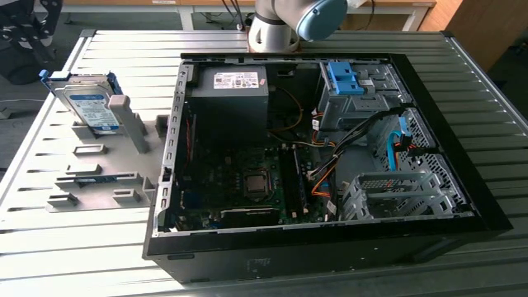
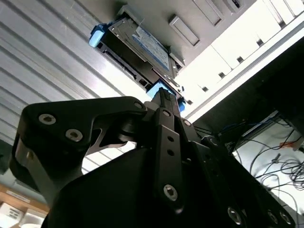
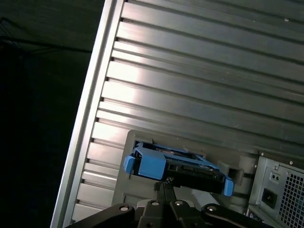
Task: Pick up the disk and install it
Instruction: 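Pick up the disk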
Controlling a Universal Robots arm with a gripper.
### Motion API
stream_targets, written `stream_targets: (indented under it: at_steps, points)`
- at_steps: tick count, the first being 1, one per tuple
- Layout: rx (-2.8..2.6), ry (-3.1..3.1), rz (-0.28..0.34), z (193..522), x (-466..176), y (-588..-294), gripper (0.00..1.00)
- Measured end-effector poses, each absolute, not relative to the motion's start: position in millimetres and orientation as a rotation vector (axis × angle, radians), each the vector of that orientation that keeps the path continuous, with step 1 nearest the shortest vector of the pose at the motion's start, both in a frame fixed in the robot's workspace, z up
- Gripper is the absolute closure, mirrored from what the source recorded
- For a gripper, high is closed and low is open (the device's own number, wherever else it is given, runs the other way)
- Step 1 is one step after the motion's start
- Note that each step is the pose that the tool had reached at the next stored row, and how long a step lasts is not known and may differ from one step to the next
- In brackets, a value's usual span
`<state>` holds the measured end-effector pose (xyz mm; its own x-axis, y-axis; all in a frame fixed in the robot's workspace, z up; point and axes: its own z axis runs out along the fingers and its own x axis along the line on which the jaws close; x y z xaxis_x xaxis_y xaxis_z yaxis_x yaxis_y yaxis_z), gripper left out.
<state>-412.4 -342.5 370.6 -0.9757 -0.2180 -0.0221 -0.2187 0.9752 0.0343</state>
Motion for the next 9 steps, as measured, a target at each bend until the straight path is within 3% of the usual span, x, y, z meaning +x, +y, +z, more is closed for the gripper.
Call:
stream_targets:
  at_steps: [9]
  points:
    - [-0.598, 3.068, 0.059, 370.0, -412.4, -342.5, 0.89]
